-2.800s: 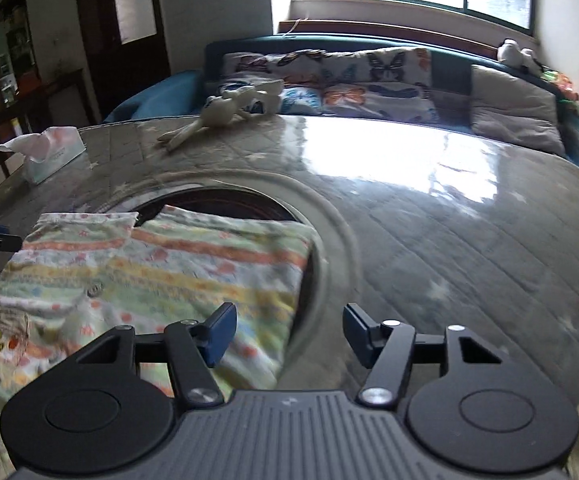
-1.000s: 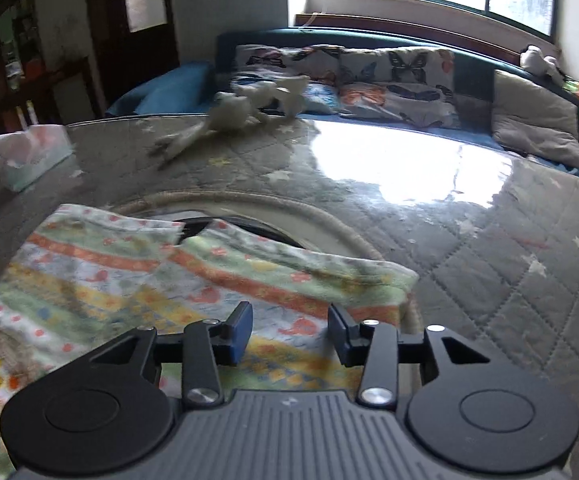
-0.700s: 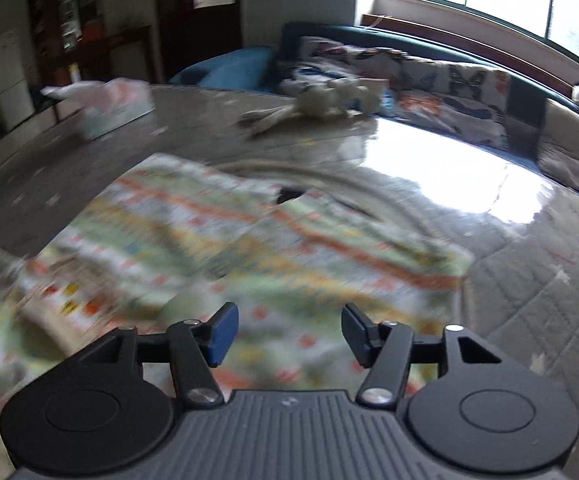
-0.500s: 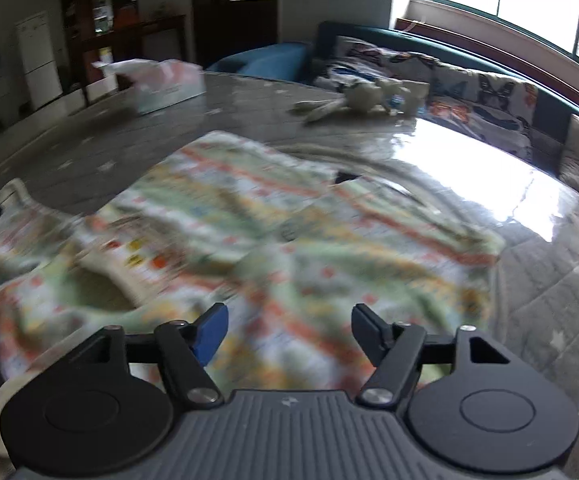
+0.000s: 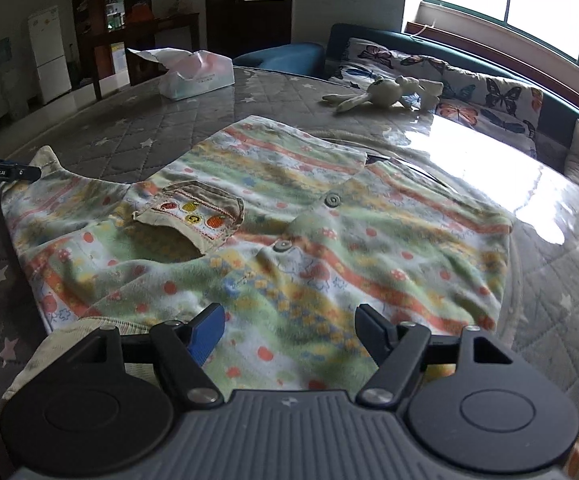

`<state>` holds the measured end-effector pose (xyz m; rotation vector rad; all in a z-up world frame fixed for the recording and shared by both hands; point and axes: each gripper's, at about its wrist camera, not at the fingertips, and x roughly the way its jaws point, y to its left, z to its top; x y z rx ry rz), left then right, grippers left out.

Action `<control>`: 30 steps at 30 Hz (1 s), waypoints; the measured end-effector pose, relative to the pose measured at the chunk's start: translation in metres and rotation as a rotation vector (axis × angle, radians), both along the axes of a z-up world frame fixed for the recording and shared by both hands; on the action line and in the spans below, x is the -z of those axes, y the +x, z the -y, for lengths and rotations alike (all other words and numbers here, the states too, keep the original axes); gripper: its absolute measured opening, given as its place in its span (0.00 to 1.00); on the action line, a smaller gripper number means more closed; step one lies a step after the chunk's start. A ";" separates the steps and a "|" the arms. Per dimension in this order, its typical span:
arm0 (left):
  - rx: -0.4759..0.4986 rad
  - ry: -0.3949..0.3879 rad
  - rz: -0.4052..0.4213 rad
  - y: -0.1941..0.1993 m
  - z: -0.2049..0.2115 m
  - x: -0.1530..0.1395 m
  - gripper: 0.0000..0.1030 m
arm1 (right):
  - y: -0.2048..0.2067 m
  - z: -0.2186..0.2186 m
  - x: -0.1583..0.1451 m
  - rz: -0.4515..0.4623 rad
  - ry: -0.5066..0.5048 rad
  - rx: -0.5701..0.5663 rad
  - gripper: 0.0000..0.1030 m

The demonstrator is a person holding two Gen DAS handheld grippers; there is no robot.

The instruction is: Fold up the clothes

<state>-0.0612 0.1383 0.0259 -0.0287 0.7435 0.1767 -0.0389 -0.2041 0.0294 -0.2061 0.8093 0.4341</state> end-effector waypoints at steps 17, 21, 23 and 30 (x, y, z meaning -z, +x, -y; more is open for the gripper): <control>0.053 0.208 -0.018 0.022 0.013 0.001 0.19 | -0.010 -0.030 -0.006 0.017 0.060 -0.095 0.72; 0.031 0.235 -0.021 0.021 0.007 0.001 0.34 | -0.023 -0.038 0.003 -0.018 0.020 -0.144 0.72; 0.026 0.228 -0.022 0.019 0.004 -0.002 0.37 | -0.032 -0.034 0.003 -0.023 0.018 -0.148 0.72; -0.003 0.255 0.049 0.001 0.007 -0.024 0.48 | -0.058 -0.018 -0.013 -0.015 0.023 -0.135 0.72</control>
